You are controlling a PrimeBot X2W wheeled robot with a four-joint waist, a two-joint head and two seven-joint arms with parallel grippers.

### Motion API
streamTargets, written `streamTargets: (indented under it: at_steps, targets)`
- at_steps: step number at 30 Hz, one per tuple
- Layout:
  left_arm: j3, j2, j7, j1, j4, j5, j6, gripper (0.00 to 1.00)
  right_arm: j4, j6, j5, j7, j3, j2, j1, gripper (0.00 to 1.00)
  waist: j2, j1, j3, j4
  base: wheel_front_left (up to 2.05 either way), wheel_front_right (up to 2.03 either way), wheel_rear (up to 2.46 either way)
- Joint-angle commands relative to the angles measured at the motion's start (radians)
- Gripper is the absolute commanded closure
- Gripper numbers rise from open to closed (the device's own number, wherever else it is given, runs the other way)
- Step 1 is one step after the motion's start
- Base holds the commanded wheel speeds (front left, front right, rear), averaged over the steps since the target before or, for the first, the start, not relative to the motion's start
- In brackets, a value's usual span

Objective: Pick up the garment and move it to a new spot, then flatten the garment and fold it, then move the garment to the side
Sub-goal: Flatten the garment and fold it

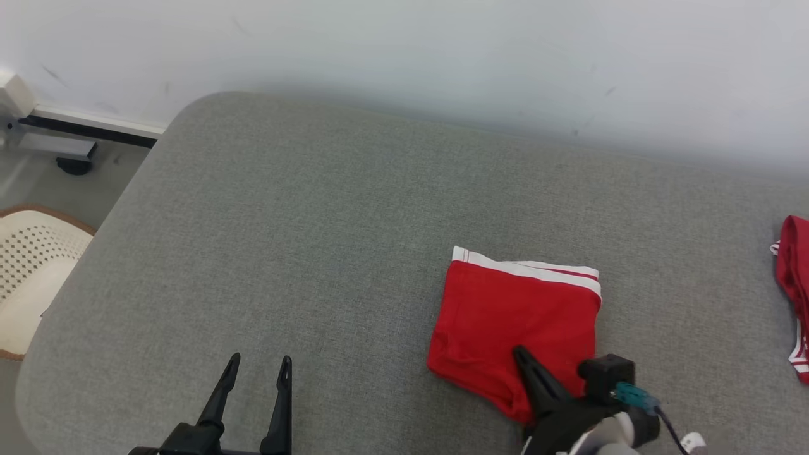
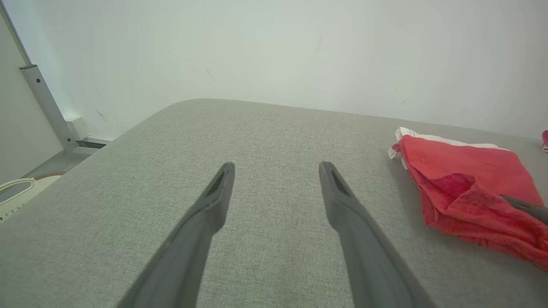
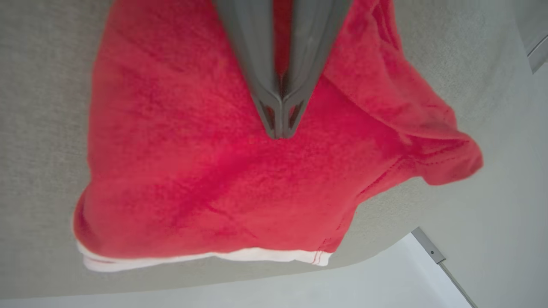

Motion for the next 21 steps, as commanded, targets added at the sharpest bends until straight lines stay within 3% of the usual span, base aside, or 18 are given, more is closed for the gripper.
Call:
streamTargets:
  at_steps: [1,15,21]
  targets:
    - [-0.006,0.0,-0.002,-0.01,0.0,0.009,-0.001,0.0,0.006,-0.002,-0.021,-0.001,0.025,0.019,-0.02,1.0,0.0,-0.0001,0.01,0.014,0.0,0.0,0.0]
    - [-0.014,0.0,-0.002,-0.018,0.005,-0.005,0.002,0.0,0.01,-0.002,0.025,-0.001,0.22,0.089,-0.03,1.0,0.0,-0.0001,0.023,0.044,0.0,0.0,0.0]
    - [-0.005,0.0,-0.002,-0.007,0.001,0.002,0.004,0.0,-0.046,-0.002,0.041,-0.001,0.187,0.084,-0.027,1.0,0.0,-0.0001,0.008,0.024,0.0,0.0,0.0]
